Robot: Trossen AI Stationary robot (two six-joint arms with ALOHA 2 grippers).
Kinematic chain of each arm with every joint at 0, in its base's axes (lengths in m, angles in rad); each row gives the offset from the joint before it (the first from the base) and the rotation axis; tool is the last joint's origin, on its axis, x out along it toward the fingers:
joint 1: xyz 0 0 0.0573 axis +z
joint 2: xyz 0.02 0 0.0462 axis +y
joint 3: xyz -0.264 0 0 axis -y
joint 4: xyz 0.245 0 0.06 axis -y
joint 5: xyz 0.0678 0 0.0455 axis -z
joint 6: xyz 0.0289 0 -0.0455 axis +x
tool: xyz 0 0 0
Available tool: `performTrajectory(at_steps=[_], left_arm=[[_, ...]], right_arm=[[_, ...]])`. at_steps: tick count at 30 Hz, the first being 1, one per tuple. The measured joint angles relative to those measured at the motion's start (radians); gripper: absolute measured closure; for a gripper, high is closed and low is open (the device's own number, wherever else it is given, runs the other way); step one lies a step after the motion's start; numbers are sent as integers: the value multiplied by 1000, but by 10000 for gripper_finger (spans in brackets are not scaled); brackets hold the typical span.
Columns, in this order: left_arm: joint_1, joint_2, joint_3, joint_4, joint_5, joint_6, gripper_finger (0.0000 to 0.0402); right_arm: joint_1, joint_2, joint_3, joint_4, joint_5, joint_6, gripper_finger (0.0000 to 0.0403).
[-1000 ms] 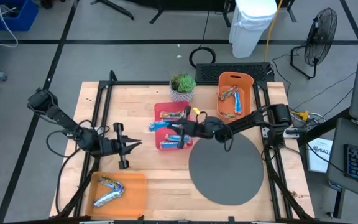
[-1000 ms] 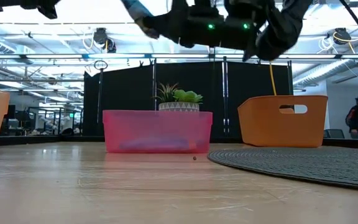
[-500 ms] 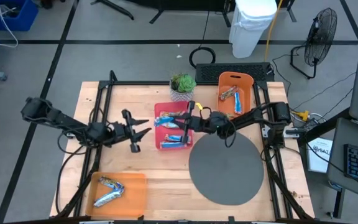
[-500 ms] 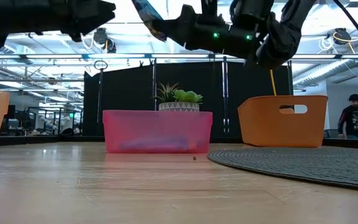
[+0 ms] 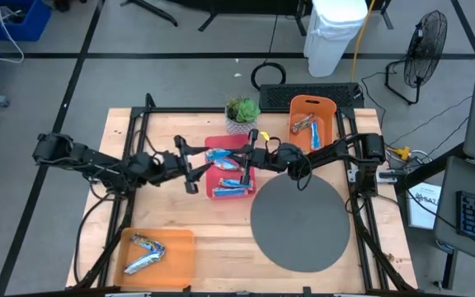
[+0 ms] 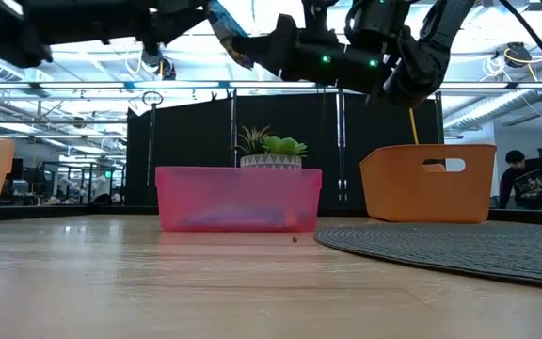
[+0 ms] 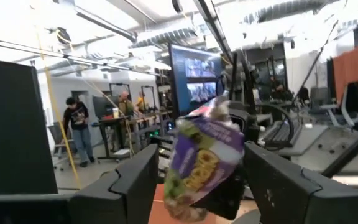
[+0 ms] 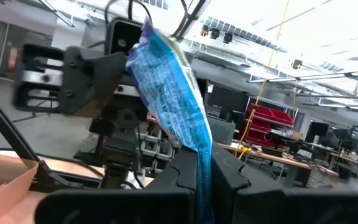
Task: Pick and place Granola Bars by type
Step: Put the blue/green granola bar into the bottom orange bin
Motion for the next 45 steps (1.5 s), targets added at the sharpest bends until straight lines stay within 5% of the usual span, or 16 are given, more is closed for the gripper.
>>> performTrajectory(at_steps=[9, 19, 37, 45], left_arm=[[26, 129, 98, -26, 9, 39, 178], [-7, 122, 112, 11, 8, 151, 179], [-26, 123, 112, -6, -168, 194, 180], [-79, 123, 112, -7, -186, 300, 276]], right_arm=[[0, 0, 0, -20, 0, -3, 397], [-2, 0, 1, -36, 1, -3, 397], [-6, 0, 1, -38, 6, 3, 397], [-6, 0, 1, -38, 5, 8, 397]])
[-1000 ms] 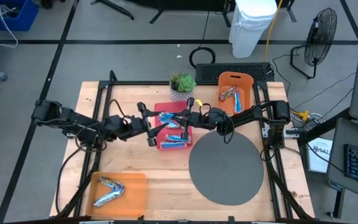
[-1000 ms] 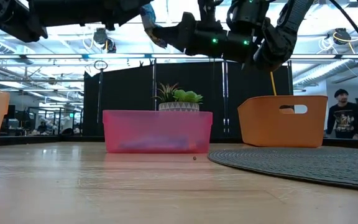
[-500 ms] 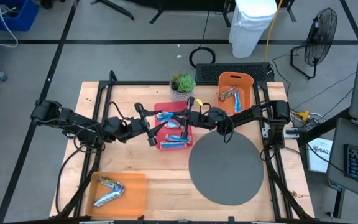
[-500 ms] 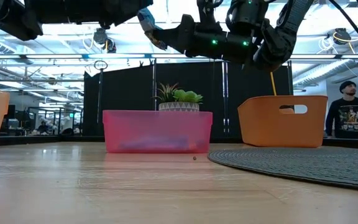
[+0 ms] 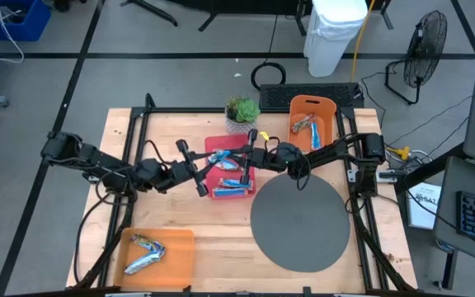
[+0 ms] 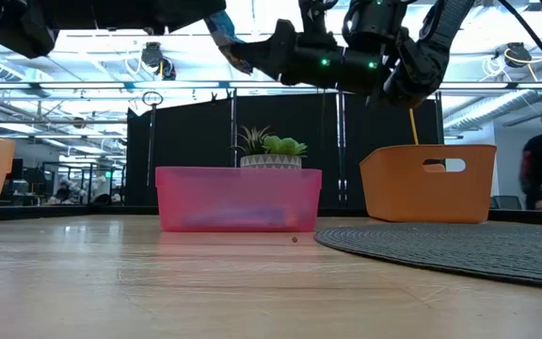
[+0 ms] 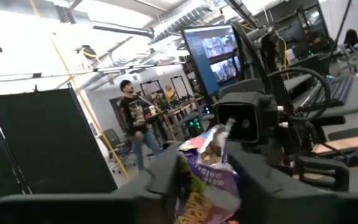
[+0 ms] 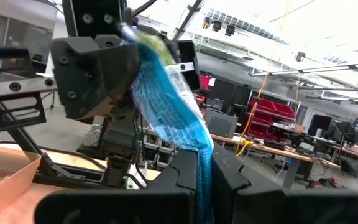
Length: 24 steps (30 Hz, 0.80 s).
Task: Pick and place Granola Bars by type
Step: Put the blue/green granola bar into the bottom orange bin
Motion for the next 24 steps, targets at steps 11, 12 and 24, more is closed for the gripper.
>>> performTrajectory(at_steps=[11, 12, 24], left_arm=[[-53, 0, 0, -16, -59, 88, 381], [-57, 0, 0, -26, -72, 96, 385], [-139, -84, -1, -84, -224, 167, 386]], right_arm=[[2, 0, 1, -3, -8, 0, 395], [2, 0, 1, -7, -7, -1, 392], [4, -20, 0, -65, 2, 98, 218]])
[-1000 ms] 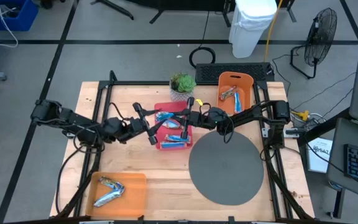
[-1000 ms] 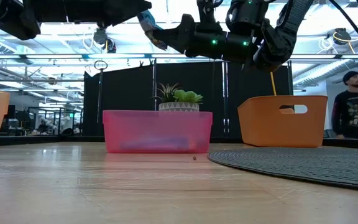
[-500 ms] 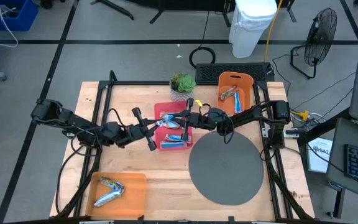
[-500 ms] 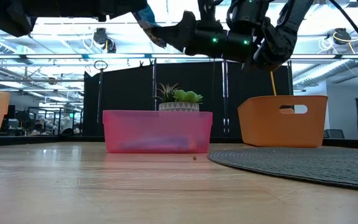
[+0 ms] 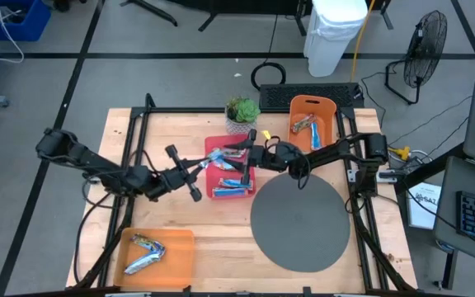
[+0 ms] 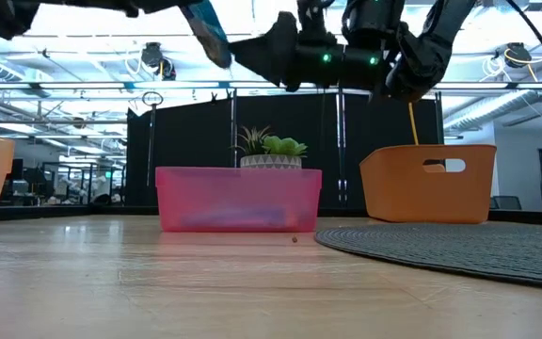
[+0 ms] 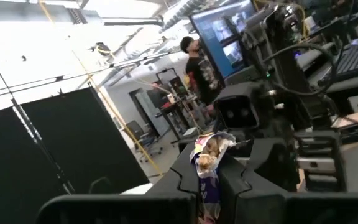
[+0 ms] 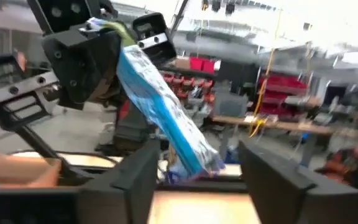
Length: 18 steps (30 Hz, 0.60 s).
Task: Pick and place Granola Bars by type
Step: Put the blue/green granola bar into the bottom orange bin
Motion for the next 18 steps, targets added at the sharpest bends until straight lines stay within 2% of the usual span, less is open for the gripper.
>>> performTrajectory(at_steps=[4, 8, 13, 18], left_arm=[[-56, -86, 0, -128, -58, -16, 386], [-151, -183, 0, -311, -216, -57, 386], [-333, -290, 0, -495, -376, -142, 387], [-498, -332, 0, -570, -476, -222, 387]], right_arm=[[6, -79, -11, -119, -2, 101, 154], [16, -225, -59, -301, -1, 113, 118], [27, -452, -175, -455, -1, 106, 117], [23, -669, -371, -437, 11, 101, 132]])
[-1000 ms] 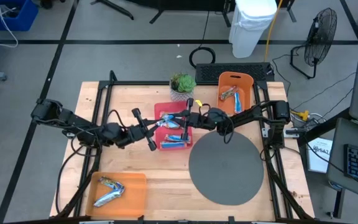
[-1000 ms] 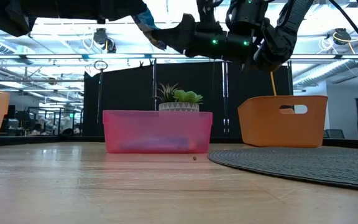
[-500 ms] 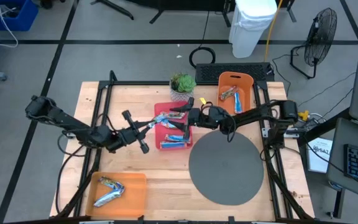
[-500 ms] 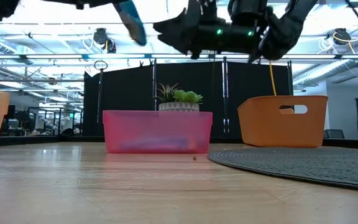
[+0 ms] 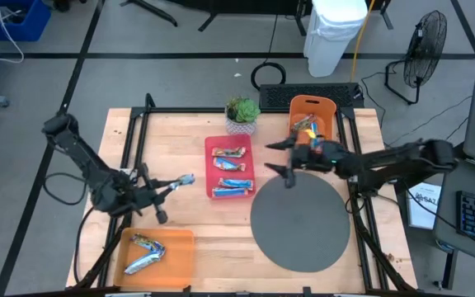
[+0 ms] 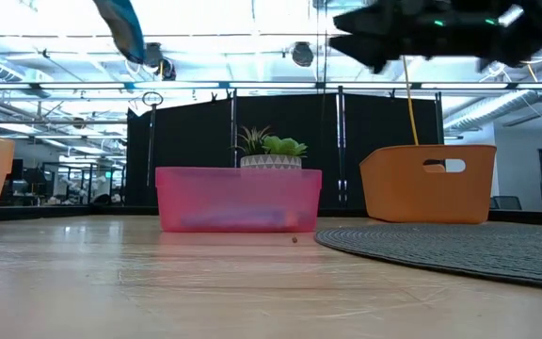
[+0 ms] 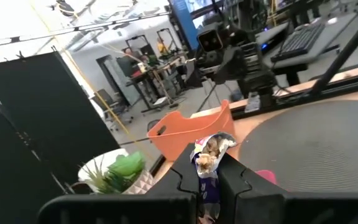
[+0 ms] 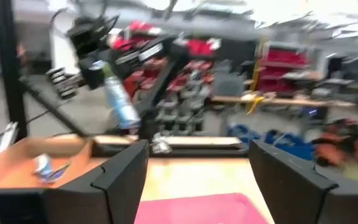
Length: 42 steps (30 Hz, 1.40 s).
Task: Pick and place Granola Bars by type
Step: Put the blue/green granola bar into the bottom orange bin
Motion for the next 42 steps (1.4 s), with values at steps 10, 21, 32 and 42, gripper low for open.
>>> performTrajectory(at_steps=[10, 21, 32, 42], left_arm=[[-121, -35, 0, 3, -99, -19, 387], [-120, -105, 0, -78, -154, -34, 387], [-153, -140, 0, -171, -211, -112, 387], [-251, -147, 0, -177, -359, -122, 387]], right_arm=[[0, -269, -298, 150, 60, 1, 153], [-1, -369, -458, 185, 97, -39, 160], [-1, -600, -531, 15, 236, -100, 178], [-1, -755, -533, -290, 350, -37, 179]])
